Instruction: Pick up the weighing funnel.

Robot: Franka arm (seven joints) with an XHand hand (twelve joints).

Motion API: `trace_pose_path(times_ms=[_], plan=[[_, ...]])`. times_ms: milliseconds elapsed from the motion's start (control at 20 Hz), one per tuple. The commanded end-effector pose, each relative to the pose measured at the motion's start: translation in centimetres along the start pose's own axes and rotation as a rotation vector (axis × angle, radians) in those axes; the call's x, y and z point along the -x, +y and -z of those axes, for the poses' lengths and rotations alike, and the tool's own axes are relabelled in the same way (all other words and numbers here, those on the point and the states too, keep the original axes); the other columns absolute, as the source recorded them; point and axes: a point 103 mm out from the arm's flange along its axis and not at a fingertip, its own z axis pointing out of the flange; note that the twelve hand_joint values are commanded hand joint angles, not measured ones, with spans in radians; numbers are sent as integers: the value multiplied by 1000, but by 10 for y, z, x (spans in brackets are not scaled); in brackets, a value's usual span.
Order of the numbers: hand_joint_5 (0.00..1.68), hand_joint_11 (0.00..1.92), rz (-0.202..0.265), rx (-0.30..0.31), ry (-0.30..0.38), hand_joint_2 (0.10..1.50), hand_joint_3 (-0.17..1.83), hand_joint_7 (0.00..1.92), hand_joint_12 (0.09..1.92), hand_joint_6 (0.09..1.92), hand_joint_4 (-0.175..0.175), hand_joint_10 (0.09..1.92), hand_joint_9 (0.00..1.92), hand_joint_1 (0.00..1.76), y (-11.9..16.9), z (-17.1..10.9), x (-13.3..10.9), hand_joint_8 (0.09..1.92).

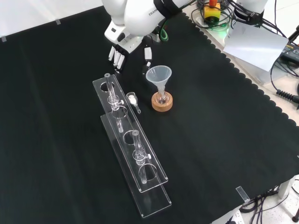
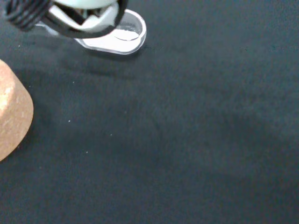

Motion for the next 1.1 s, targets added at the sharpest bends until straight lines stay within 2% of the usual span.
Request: trace_pose_path(times_ms=[50,300,650,1100], plan=[[621,571,-6,19,23,645,527,585,1263,155,-57,514,861,881,9,-11,-3,706],[581,568,-19,43,10,622,580,577,1266,258,-58,523,858,885,15,-23,-12,719],[564,570,-22,42,5,620,595,576,1262,355,-63,529,856,873,22,-37,-19,722],[520,572,-49,51,-11,618,602,588,1262,463,-65,538,859,829,30,-45,-25,731]])
